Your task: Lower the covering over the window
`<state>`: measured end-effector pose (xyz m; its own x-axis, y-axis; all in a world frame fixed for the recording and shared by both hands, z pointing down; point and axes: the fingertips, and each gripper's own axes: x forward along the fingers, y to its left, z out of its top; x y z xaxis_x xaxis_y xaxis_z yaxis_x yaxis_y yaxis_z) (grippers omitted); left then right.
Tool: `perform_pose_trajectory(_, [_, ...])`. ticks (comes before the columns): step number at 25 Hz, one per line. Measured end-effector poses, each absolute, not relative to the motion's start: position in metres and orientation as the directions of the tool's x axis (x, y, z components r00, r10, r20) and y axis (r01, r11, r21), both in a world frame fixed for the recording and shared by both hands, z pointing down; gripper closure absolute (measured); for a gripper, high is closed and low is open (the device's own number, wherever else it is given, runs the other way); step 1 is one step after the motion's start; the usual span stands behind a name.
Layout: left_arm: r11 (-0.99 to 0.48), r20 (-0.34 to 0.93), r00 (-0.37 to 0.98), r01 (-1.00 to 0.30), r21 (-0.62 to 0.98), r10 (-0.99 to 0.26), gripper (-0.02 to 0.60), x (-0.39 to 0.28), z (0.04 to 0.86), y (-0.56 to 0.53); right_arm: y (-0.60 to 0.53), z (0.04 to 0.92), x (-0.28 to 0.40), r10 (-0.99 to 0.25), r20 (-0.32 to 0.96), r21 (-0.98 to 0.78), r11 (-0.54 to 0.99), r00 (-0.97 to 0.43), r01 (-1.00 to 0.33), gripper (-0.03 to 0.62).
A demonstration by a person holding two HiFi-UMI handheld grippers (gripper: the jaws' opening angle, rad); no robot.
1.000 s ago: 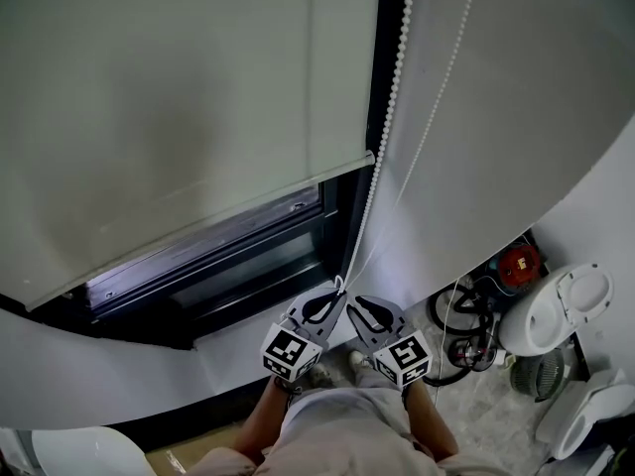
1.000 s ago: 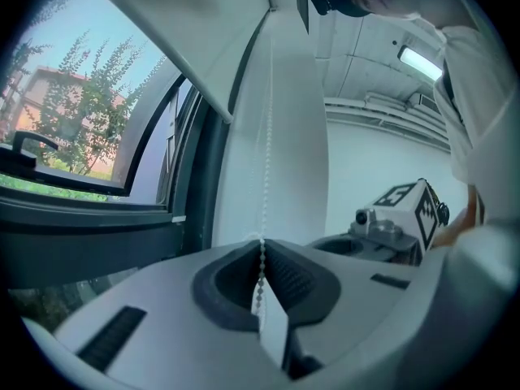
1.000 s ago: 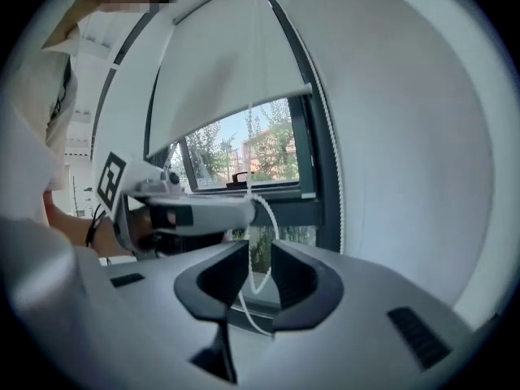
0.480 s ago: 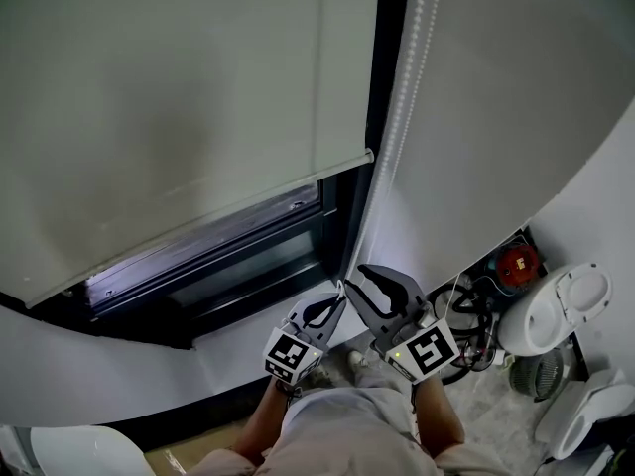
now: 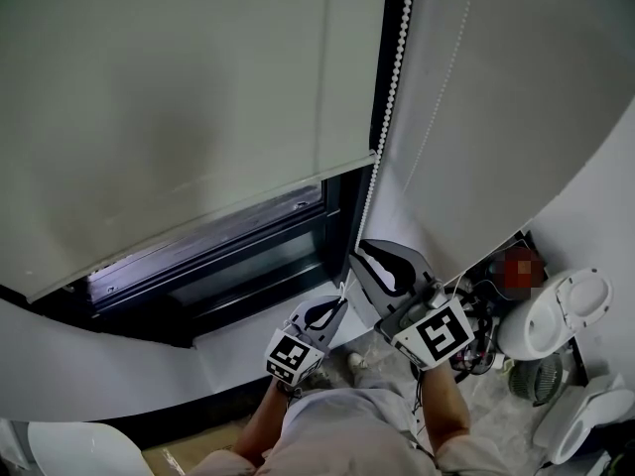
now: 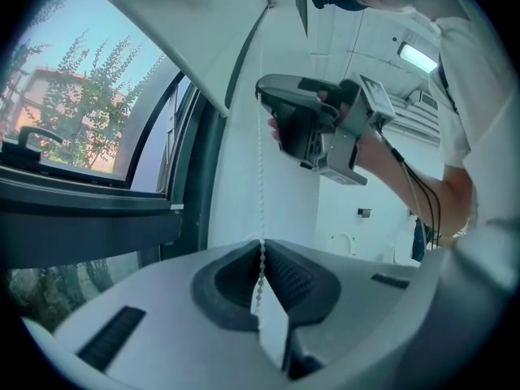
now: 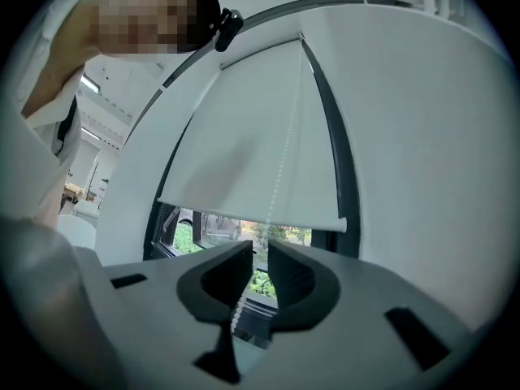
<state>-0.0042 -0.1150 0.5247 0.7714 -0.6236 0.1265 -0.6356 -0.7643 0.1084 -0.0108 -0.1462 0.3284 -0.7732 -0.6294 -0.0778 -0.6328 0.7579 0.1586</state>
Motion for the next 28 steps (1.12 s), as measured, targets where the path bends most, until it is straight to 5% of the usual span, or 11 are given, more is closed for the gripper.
perform_pose_trajectory(4, [-0.765, 0.127, 0.772, -0.635, 0.109, -0.623, 0.565, -0.003, 0.526, -0.116, -0.152, 0.334, -0.015, -0.622, -0.062, 0.136, 0.769, -0.78, -0.624, 0.54])
perform_pose_trajectory(6, [-0.763, 0.126, 0.771, -0.637, 0.11, -0.625, 0.565, -0.003, 0.526, -0.116, -0.153, 0.334, -0.015, -0.625, -0.064, 0.124, 0.768, -0.778, -0.628, 0.595])
perform_pose_trajectory(28, [-0.746, 0.138, 0.752, -0.658, 0.101, -0.645, 0.565, -0.002, 0.535, -0.121, -0.149, 0.351, -0.01, -0.648, -0.071, 0.049, 0.757, -0.758, -0.652, 0.6])
